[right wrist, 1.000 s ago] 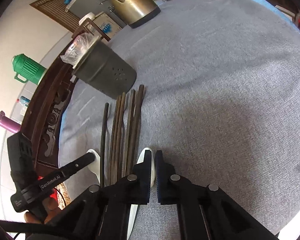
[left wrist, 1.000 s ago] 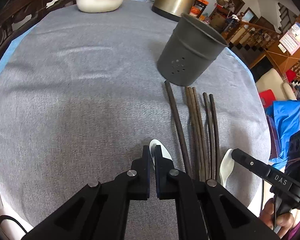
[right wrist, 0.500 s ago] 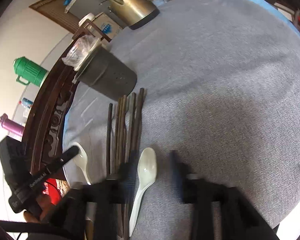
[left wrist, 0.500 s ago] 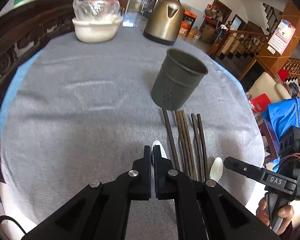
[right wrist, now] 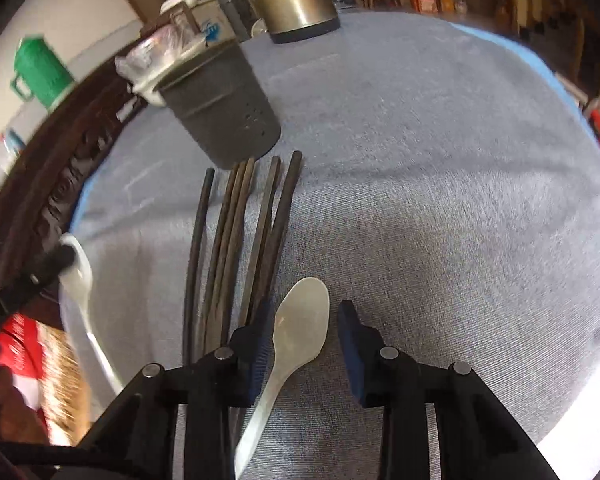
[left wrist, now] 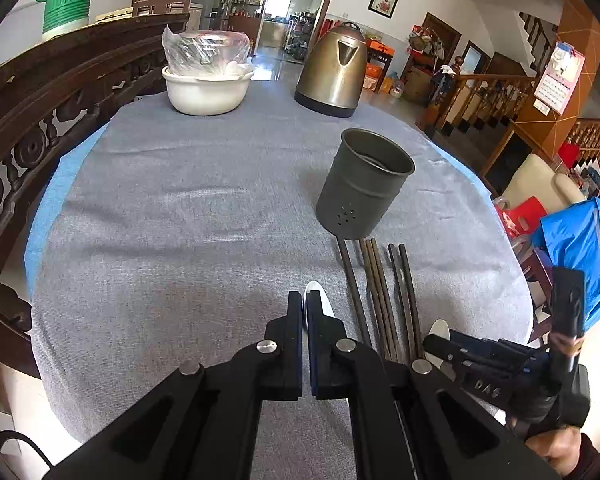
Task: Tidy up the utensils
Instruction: 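Grasp one white spoon with the right tool while the left tool grasps the other spoon, then lift the spoons and drop them into the grey cup with both tools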
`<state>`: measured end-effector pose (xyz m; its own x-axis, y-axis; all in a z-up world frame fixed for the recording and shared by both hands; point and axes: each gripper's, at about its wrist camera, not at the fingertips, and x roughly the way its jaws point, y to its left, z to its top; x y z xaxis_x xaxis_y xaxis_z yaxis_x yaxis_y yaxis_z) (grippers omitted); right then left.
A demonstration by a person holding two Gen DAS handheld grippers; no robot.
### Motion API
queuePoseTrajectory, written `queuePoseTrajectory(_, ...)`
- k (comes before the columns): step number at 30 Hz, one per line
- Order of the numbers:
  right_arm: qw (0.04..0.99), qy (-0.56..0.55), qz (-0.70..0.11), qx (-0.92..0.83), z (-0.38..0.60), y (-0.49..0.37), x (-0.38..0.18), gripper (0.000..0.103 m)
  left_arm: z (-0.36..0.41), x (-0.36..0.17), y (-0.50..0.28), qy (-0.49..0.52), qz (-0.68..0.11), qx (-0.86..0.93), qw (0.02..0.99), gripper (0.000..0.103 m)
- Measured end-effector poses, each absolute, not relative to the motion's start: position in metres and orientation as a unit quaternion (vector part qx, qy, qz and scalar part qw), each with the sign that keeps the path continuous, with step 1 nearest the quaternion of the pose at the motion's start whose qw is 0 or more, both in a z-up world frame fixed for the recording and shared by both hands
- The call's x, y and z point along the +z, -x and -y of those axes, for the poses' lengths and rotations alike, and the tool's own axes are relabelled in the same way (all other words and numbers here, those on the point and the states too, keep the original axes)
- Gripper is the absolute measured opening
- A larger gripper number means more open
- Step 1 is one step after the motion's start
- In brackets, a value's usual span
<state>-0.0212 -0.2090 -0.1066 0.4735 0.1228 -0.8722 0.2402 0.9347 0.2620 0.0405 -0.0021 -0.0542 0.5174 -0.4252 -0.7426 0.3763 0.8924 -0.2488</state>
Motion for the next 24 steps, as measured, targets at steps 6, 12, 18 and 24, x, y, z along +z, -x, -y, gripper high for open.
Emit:
queuePoseTrajectory(6, 0.843, -0.084, -0.529, -0.051, 0.187, 0.015, -0.106, 0.035, 0.001, -0.052, -0.041, 0.028, -0.432, -0.230, 0.872, 0.003)
queuePoseTrajectory(12, 0.843, -0.072, -0.532, -0.035, 0.188, 0.010, -0.105, 0.009, 0.005, -0.047, -0.044, 0.015, -0.426, -0.235, 0.874, 0.003)
queuePoseTrajectory(18, 0.850, -0.128, -0.510, -0.025, 0.224, 0.011, -0.096, 0.009, 0.009, -0.041, -0.052, 0.012, -0.420, -0.237, 0.876, 0.003)
queuePoseTrajectory(24, 0.858, -0.222, -0.464, -0.009, 0.265, 0.007, -0.082, 0.009, 0.020, -0.024, -0.065, 0.004, -0.402, -0.238, 0.884, 0.003)
